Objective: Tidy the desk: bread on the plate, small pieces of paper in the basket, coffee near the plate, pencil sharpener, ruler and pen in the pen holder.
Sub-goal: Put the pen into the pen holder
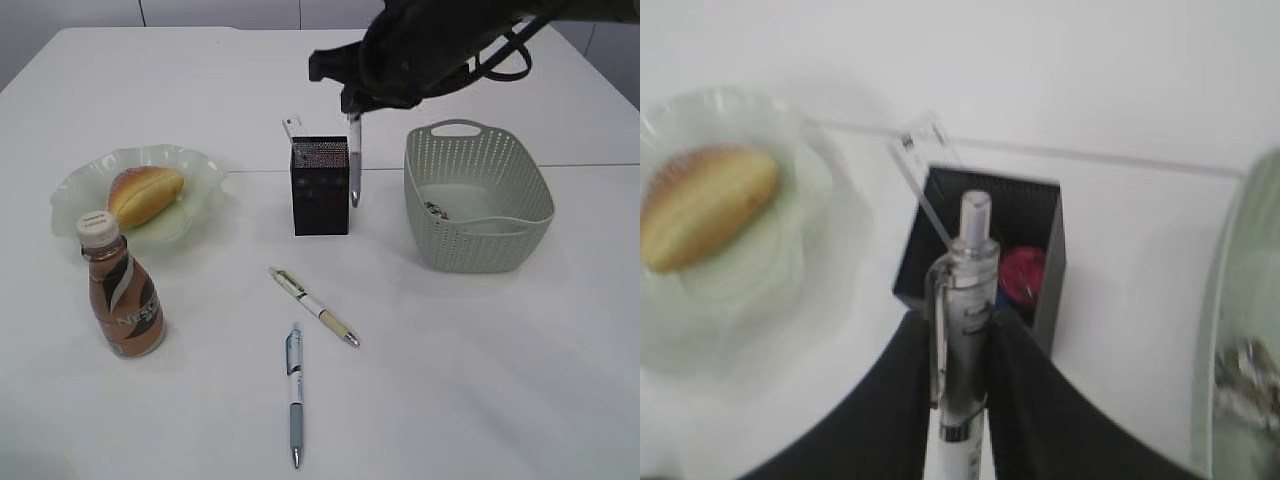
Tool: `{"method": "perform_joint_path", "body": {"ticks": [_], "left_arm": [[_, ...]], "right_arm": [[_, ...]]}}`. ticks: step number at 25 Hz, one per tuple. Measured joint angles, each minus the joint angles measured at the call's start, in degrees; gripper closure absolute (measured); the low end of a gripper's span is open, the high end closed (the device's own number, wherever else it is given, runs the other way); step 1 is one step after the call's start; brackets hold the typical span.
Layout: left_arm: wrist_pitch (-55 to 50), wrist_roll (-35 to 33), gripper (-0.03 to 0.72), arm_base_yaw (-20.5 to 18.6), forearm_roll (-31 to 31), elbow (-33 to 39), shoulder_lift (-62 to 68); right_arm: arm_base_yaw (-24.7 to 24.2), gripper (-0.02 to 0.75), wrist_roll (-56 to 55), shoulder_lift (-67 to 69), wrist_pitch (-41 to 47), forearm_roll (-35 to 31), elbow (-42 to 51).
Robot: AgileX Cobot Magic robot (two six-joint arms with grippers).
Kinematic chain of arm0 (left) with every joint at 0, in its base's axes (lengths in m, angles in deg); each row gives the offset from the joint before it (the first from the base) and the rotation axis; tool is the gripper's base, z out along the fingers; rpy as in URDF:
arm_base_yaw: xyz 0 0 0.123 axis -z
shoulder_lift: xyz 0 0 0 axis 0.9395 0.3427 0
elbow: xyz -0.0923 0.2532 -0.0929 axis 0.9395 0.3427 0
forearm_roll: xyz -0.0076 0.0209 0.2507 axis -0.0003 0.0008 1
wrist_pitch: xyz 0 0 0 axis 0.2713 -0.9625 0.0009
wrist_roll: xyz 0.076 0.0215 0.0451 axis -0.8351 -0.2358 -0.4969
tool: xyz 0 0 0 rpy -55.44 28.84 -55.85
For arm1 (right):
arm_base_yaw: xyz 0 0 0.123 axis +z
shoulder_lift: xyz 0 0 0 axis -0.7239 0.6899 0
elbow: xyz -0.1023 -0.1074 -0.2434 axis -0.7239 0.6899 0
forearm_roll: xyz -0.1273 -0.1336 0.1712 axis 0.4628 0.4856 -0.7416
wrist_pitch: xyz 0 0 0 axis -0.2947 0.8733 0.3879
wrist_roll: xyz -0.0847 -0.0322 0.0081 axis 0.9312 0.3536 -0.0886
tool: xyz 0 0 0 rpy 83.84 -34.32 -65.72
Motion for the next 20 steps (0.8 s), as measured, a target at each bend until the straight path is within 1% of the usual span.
{"method": "perform_joint_path", "body": {"ticks": [4,7,13,16,20], "left_arm": [[-0.4,0.0,0.255,0.0,0.0,0.0,0.0],[-0.7,0.0,0.255,0.0,0.0,0.0,0.0],[-0.8,0.0,0.255,0.0,0.0,0.0,0.0],[-0.8,0.0,0.255,0.0,0.0,0.0,0.0],[-0.8,0.0,0.255,0.0,0.0,0.0,0.0]], "right_arm": [[0.0,0.626,0.0,0.8,-12.0,2.6,0.0],[0.0,0.626,0.0,2.8,-18.5,5.5,0.0],[-0.1,0.626,0.0,6.2,-25.3,10.3,-0.1],[-0.6,0.627,0.1,7.5,-26.9,11.0,-0.3],[-2.1,0.627,0.2,9.1,-31.6,11.2,-0.3]]}}
